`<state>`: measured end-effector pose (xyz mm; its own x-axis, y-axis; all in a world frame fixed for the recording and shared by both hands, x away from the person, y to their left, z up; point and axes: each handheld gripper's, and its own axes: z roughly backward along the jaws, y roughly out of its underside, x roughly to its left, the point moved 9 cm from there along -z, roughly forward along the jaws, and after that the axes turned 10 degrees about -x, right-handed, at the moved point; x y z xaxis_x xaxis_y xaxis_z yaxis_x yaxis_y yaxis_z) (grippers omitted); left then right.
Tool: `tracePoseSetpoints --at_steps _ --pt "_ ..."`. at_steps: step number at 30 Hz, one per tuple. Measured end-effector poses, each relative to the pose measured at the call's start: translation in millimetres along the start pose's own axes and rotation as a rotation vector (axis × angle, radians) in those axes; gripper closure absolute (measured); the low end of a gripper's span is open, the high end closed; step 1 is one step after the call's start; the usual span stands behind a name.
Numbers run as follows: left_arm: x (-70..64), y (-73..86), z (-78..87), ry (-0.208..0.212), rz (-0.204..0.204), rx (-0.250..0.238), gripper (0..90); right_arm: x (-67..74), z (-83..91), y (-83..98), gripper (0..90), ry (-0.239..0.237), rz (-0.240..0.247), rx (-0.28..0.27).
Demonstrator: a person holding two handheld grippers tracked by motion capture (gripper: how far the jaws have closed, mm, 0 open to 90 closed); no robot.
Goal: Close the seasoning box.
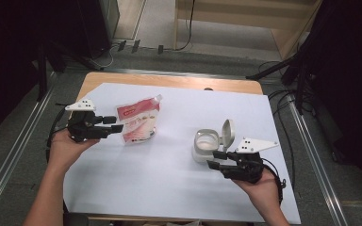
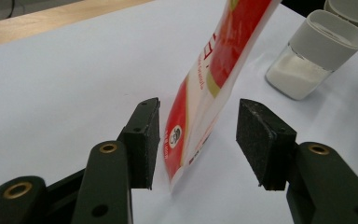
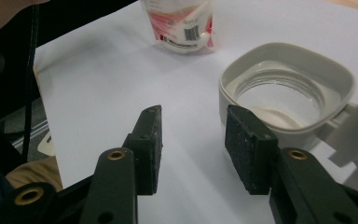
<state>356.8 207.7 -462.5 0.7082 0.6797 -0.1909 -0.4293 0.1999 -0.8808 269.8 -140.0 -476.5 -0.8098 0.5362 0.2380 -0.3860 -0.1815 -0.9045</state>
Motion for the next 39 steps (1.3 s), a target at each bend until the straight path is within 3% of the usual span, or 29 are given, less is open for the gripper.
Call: tracePoseSetpoints --at_steps 4,13,18,27,31,39 --pt "2.8 2.7 3.4 0.004 0.008 0.007 50.3 -3.7 5.3 0.2 57.0 0.01 -0.007 -0.003" --pt "17.3 12.8 9.5 -0.035 0.029 0.024 50.0 -9.0 14.3 -0.2 58.3 0.021 -0.01 -0.015" --pt "29.5 18.3 10.3 -0.085 0.062 0.026 50.0 -13.8 18.3 2.2 59.8 0.031 -0.017 -0.009" --pt "38.8 18.5 6.4 -0.129 0.078 0.024 49.1 -26.4 28.9 4.2 73.1 0.061 -0.059 -0.003" --pt "37.6 19.5 4.6 -0.124 0.073 0.033 49.2 -37.4 34.4 4.2 80.6 0.082 -0.06 0.001" --pt "35.4 19.8 1.0 -0.116 0.058 0.042 49.2 -56.1 42.9 4.2 90.0 0.118 -0.124 -0.005"
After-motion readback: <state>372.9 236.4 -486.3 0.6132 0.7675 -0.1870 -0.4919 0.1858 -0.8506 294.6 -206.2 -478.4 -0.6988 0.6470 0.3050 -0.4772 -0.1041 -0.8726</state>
